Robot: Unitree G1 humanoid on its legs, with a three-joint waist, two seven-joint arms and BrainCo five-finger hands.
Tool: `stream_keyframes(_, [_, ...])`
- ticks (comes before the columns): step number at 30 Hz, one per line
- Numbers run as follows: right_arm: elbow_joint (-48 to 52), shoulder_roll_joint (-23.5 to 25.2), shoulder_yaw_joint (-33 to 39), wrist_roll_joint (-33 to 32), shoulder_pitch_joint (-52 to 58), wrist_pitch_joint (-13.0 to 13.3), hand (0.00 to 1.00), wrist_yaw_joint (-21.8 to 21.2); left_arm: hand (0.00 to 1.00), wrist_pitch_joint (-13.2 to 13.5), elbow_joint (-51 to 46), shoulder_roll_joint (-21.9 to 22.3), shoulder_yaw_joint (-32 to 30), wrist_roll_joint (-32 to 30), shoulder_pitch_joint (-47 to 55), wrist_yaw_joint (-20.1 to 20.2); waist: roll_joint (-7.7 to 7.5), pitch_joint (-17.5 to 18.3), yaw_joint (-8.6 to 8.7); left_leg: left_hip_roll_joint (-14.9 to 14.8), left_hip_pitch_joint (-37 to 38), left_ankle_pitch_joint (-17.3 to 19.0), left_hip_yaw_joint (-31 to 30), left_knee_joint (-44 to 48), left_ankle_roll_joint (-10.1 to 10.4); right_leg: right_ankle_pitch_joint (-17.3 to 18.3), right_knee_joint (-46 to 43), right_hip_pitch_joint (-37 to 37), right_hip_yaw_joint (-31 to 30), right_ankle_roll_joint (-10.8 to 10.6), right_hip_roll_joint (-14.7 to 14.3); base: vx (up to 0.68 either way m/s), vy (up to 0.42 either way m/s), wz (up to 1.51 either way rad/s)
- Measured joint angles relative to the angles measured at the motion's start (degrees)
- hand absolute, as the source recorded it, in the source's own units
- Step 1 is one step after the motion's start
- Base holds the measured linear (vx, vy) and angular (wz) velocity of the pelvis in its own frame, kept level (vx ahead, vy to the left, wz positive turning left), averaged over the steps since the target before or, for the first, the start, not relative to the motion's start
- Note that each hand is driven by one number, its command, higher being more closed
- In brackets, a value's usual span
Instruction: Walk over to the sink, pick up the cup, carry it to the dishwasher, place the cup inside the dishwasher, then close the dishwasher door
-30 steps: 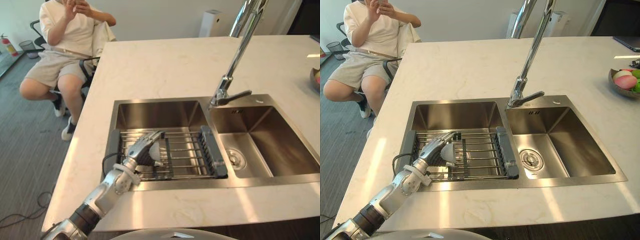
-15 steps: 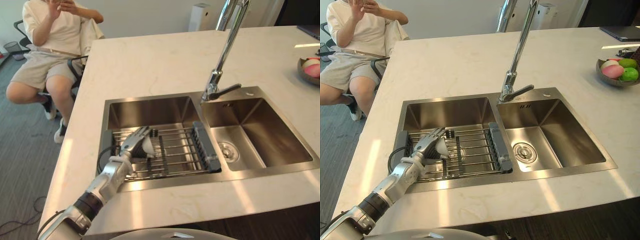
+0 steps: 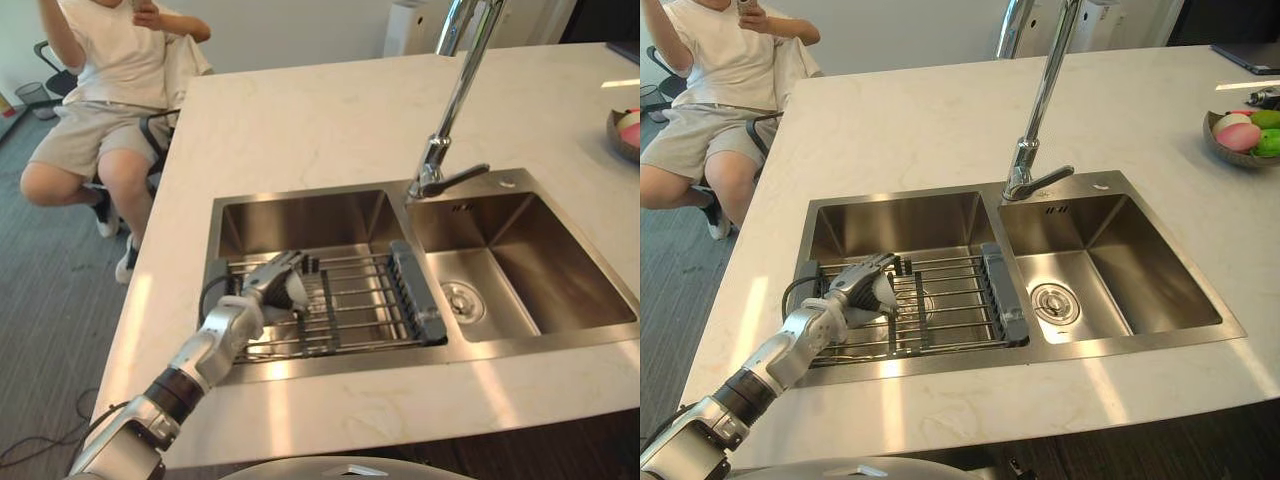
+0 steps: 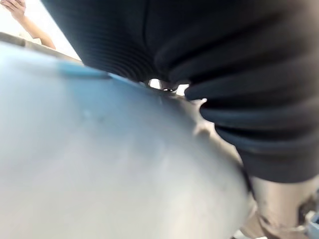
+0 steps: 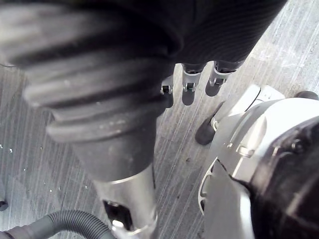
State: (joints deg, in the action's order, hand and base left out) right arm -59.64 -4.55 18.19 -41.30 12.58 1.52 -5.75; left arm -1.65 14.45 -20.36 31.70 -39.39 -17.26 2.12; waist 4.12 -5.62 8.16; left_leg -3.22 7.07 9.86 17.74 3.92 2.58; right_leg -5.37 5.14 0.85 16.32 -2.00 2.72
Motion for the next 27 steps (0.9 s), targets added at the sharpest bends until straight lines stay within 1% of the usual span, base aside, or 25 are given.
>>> stream_keyframes(1, [-0.05, -0.07, -0.02, 0.0, 0.01, 0.0, 0.0, 0.0, 0.0, 0.46, -0.24, -0.34, 0.0, 0.64, 0.04, -0.03, 0.08, -0.21, 0.05, 0.01, -0.04, -0.04, -0.23, 0.0, 0.02, 0.03, 0.0, 0.05, 0.17, -0.01, 0.02, -0.02, 0.001, 0.13])
stream_keyframes(2, [-0.02, -0.16, -0.05, -0.02, -0.01, 0.02, 0.0, -0.01, 0.0, 1.61, -0.49, -1.22, 0.03, 1.73, 0.09, -0.64, 0.39, -0.59, 0.02, 0.0, -0.04, -0.1, -0.52, -0.01, 0.11, 0.08, 0.0, 0.13, 0.3, 0.01, 0.02, -0.02, -0.003, 0.07])
stream_keyframes(3, [-0.03, -0.3, -0.12, -0.03, -0.03, 0.02, 0.0, -0.02, 0.0, 2.99, -0.84, -1.97, -0.04, 2.83, 0.26, -2.22, 0.62, -0.86, -0.03, -0.03, -0.09, -0.19, -0.67, -0.09, 0.26, 0.11, 0.0, 0.12, 0.41, 0.05, 0.01, -0.02, -0.004, 0.04])
stream_keyframes(4, [-0.05, -0.38, -0.22, -0.04, -0.03, 0.01, 0.0, -0.02, 0.0, 3.56, -0.85, -2.37, -0.09, 3.48, 0.57, -3.51, 0.61, -1.01, -0.01, -0.05, -0.14, -0.21, -0.78, -0.12, 0.29, 0.12, 0.0, 0.1, 0.46, 0.06, -0.01, 0.0, 0.0, 0.0])
stream_keyframes(6, [-0.05, -0.64, -1.32, -0.67, -0.02, 0.06, 0.0, -0.04, 0.0, 6.67, -0.9, -3.35, -0.47, 5.31, 2.32, -8.99, 0.94, -1.48, 0.04, -0.11, -0.21, -0.22, -2.25, -0.13, 0.3, 0.17, 0.0, 0.34, 1.08, 0.1, -0.1, 0.0, -0.009, 0.09])
stream_keyframes(9, [0.14, -0.7, -2.36, -1.64, -0.05, 0.1, 0.0, -0.04, 0.0, 10.51, -3.14, -3.33, -1.1, 6.69, 5.49, -15.06, 0.71, -1.82, -0.19, -0.13, -0.58, -0.41, -3.33, -0.12, 0.3, 0.2, -0.01, 0.48, 2.28, 0.08, -0.02, -0.01, -0.001, 0.17])
stream_keyframes(10, [0.14, -0.69, -2.39, -1.78, -0.06, 0.12, 0.0, -0.04, 0.0, 11.36, -3.83, -3.31, -1.58, 6.8, 6.42, -16.42, 0.72, -1.82, -0.18, -0.14, -0.66, -0.44, -3.48, -0.12, 0.3, 0.2, -0.01, 0.49, 2.53, 0.08, -0.01, -0.01, 0.004, 0.13])
stream_keyframes(12, [0.11, -0.65, -2.63, -2.28, -0.02, 0.68, 0.0, -0.02, 0.0, 13.58, -5.71, -3.36, -5.71, 8.06, 9.45, -20.87, 0.69, -1.83, -0.63, -0.19, -0.85, -0.6, -3.73, -0.12, 0.37, 0.2, -0.01, 0.47, 3.21, 0.08, 0.03, -0.02, 0.004, 0.08])
stream_keyframes(14, [0.14, -0.73, -3.76, -2.29, 0.05, 0.88, 0.0, -0.02, 0.0, 14.61, -7.19, -3.36, -8.48, 9.19, 11.0, -23.02, 0.58, -1.89, -1.12, -0.21, -0.85, -0.71, -3.77, -0.13, 0.32, 0.19, -0.01, 0.54, 3.32, 0.08, 0.04, -0.02, 0.005, 0.04])
stream_keyframes(16, [0.21, -0.78, -4.54, -2.3, 0.11, 1.03, 0.0, -0.02, 0.0, 17.62, -9.38, -3.39, -10.7, 10.12, 11.77, -25.33, 0.22, -1.91, -2.02, -0.21, -0.8, -0.94, -4.06, -0.22, 0.05, 0.19, -0.01, 0.84, 3.69, 0.09, 0.08, -0.03, 0.007, 0.1])
stream_keyframes(17, [0.24, -0.8, -4.68, -2.3, 0.12, 1.03, 0.0, -0.02, 0.0, 18.54, -9.85, -3.39, -11.01, 10.12, 11.87, -25.91, 0.09, -1.91, -2.09, -0.2, -0.78, -1.01, -4.29, -0.24, -0.02, 0.18, -0.01, 0.99, 3.92, 0.09, 0.12, -0.04, 0.01, 0.2])
stream_keyframes(19, [0.29, -0.73, -5.3, -2.26, 0.15, 0.84, 0.0, -0.06, 0.0, 21.0, -13.05, -3.39, -11.26, 10.07, 12.15, -26.89, -0.68, -1.7, -2.28, -0.17, -0.72, -1.35, -5.12, -0.5, -0.17, 0.18, -0.01, 1.36, 4.78, 0.1, 0.22, -0.04, 0.012, 0.19])
stream_keyframes(21, [0.35, -0.75, -6.18, -2.23, 0.18, 0.8, 0.0, -0.47, 0.0, 22.11, -15.0, -3.3, -10.77, 9.96, 12.27, -26.56, -1.28, -1.36, -2.84, -0.15, -0.53, -1.67, -5.1, -1.02, -0.18, 0.17, -0.01, 1.32, 4.75, 0.11, 0.21, -0.01, 0.005, 0.02])
stream_keyframes(22, [0.35, -0.74, -6.18, -2.23, 0.22, 0.8, 0.0, -0.64, 0.0, 22.16, -15.31, -3.29, -10.47, 9.9, 12.27, -25.95, -1.42, -1.28, -3.03, -0.15, -0.48, -1.73, -5.1, -1.11, -0.16, 0.17, -0.01, 1.34, 4.75, 0.12, 0.21, 0.0, 0.0, 0.0])
stream_keyframes(24, [0.35, -0.74, -6.18, -2.23, 0.29, 0.78, 0.0, -1.63, 0.0, 22.07, -15.48, -3.28, -9.2, 8.97, 12.39, -23.14, -1.73, -1.1, -3.36, -0.11, -0.48, -1.76, -5.1, -1.12, -0.22, 0.17, -0.01, 1.34, 4.74, 0.12, 0.22, 0.0, 0.0, 0.0])
stream_keyframes(25, [0.34, -0.74, -6.18, -2.24, 0.29, 0.78, 0.0, -1.69, 0.0, 22.04, -15.48, -3.26, -9.0, 8.19, 12.46, -22.39, -1.74, -1.09, -3.4, -0.1, -0.48, -1.78, -5.11, -1.14, -0.24, 0.17, -0.01, 1.34, 4.75, 0.12, 0.23, 0.0, 0.0, 0.0])
stream_keyframes(27, [0.35, -0.75, -6.18, -2.25, 0.29, 0.75, 0.0, -1.82, 0.0, 21.0, -15.47, -3.27, -8.73, 7.49, 12.78, -20.29, -1.74, -1.07, -3.45, -0.09, -0.47, -1.81, -5.12, -1.19, -0.28, 0.17, -0.01, 1.33, 4.78, 0.12, 0.23, 0.0, 0.0, 0.0])
